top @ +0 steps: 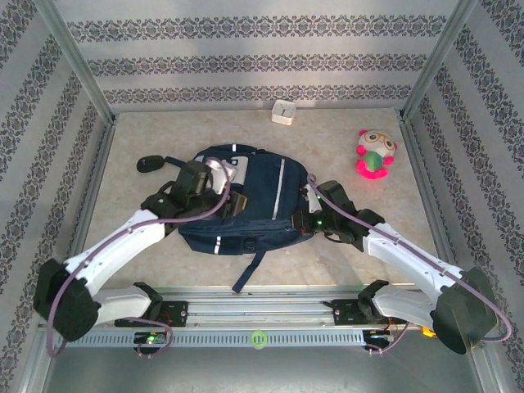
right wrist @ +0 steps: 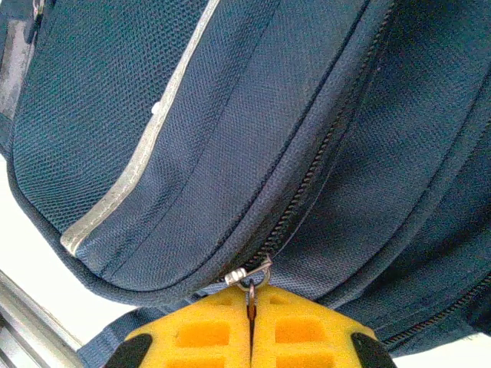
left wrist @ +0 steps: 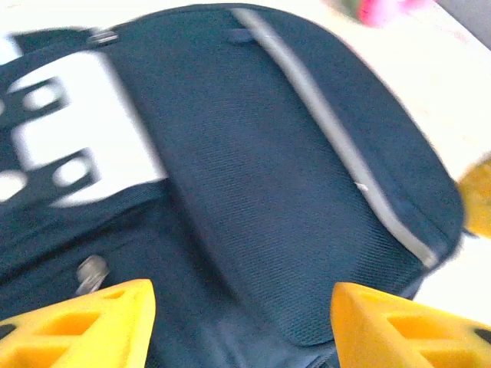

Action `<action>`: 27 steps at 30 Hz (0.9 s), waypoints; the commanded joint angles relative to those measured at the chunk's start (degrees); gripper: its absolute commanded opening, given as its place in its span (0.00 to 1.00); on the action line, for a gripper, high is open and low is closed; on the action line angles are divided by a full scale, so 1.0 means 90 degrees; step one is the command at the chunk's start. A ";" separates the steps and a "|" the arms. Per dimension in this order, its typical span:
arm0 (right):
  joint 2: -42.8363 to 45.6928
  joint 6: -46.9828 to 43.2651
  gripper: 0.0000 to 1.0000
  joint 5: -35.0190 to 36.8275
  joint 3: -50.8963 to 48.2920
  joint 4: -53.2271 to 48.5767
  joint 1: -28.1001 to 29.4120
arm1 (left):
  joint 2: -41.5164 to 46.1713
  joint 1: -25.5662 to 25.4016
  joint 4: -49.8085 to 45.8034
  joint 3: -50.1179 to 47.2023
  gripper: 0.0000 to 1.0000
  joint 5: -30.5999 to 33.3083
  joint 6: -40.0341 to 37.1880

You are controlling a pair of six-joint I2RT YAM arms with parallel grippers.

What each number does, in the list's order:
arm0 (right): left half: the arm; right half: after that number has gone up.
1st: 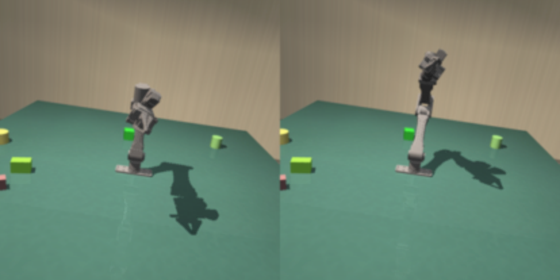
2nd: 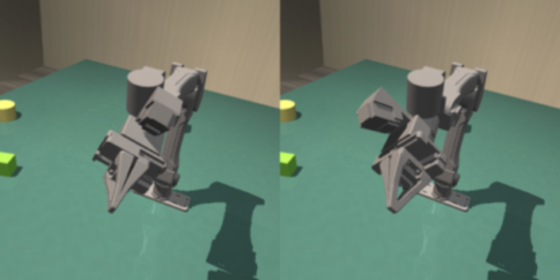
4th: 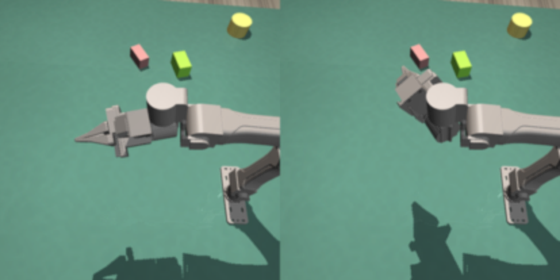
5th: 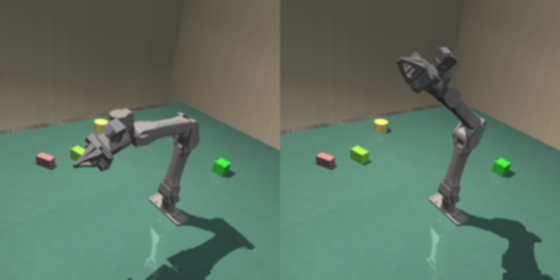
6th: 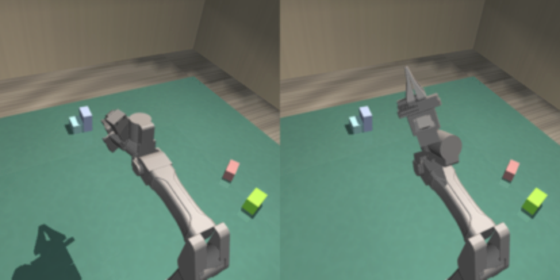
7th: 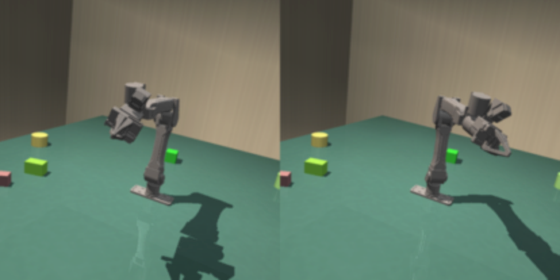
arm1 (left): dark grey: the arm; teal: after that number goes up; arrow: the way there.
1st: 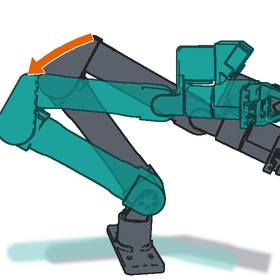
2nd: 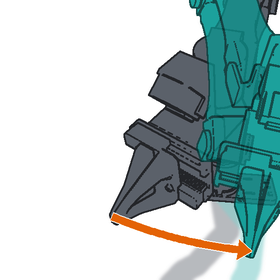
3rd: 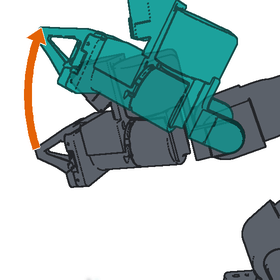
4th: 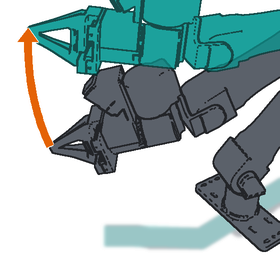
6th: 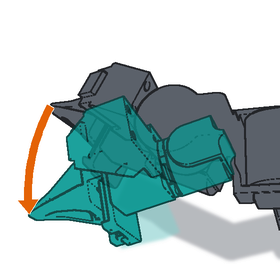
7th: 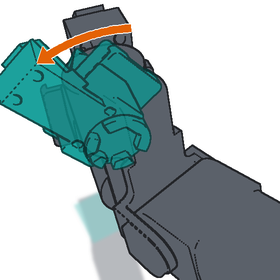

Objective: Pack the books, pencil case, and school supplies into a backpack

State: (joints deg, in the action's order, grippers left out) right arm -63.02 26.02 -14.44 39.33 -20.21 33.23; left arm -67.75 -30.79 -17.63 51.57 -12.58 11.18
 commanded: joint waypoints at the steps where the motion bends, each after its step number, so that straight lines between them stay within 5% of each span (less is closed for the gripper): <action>1: 0.0111 0.0192 0.00 0.0102 -0.0180 -0.0012 0.0193 | 0.0464 0.0214 -0.0612 -0.0459 0.60 0.1647 0.2612; 10: 0.0049 0.0233 0.00 0.0197 -0.0288 0.0193 0.0458 | 0.1031 0.0281 -0.1312 -0.1349 0.60 0.2386 0.4461; 19: 0.0097 0.0518 0.00 0.0277 -0.0481 0.0476 0.0833 | 0.0417 0.0547 -0.0273 -0.1738 0.56 0.2160 0.4445; 27: -0.0018 0.0909 0.00 0.0577 -0.0527 0.0853 0.1493 | -0.1233 0.1160 0.1305 -0.1394 0.57 0.1843 0.3776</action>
State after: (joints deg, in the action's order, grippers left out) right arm -62.83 31.77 -10.22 35.75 -14.66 44.80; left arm -74.13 -22.57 -14.48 37.01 5.32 48.31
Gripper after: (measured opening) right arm 0.052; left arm 0.564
